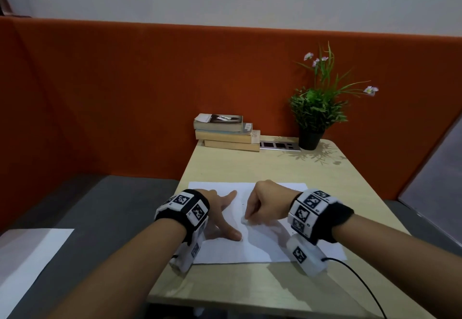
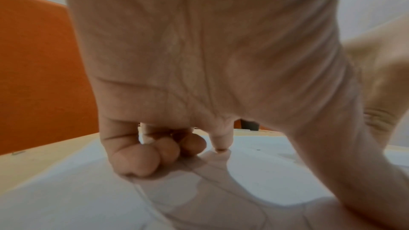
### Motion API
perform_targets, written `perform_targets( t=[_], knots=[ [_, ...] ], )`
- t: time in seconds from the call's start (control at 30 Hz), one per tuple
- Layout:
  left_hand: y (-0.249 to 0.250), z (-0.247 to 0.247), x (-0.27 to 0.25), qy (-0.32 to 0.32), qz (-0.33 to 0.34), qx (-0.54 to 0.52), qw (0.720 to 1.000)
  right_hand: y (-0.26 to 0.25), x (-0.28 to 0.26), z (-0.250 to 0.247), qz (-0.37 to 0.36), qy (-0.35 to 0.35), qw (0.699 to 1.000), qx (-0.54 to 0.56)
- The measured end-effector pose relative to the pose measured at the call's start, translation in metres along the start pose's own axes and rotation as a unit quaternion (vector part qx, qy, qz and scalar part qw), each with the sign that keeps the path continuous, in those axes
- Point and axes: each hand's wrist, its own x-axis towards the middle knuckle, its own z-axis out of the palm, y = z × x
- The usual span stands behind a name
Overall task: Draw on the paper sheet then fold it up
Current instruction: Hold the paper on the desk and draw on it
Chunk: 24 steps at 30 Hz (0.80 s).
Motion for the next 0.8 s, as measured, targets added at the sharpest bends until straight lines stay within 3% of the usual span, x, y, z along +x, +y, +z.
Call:
perform_targets(
  t=[0.07,0.27,0.53,0.7,0.8],
  knots=[
    [0.000,-0.001,0.001,-0.003,0.003,0.000,1.000,-0.001,0.001,-0.005,-0.009,-0.015,1.000,-0.019],
    [0.000,-0.006,0.002,-0.020,0.000,-0.009,1.000,-0.007,0.030,-0.007,0.025,0.094,0.994,-0.053],
    [-0.001,-0.001,0.003,-0.003,0.002,-0.002,1.000,-0.001,-0.008,0.000,-0.037,-0.017,0.998,-0.040],
    [0.000,-0.005,0.004,-0.016,0.003,-0.002,1.000,-0.005,0.019,-0.009,0.011,0.087,0.995,-0.036],
    [0.000,-0.005,0.002,-0.017,0.004,-0.003,1.000,-0.006,0.021,-0.006,0.013,0.095,0.995,-0.041]
  ],
)
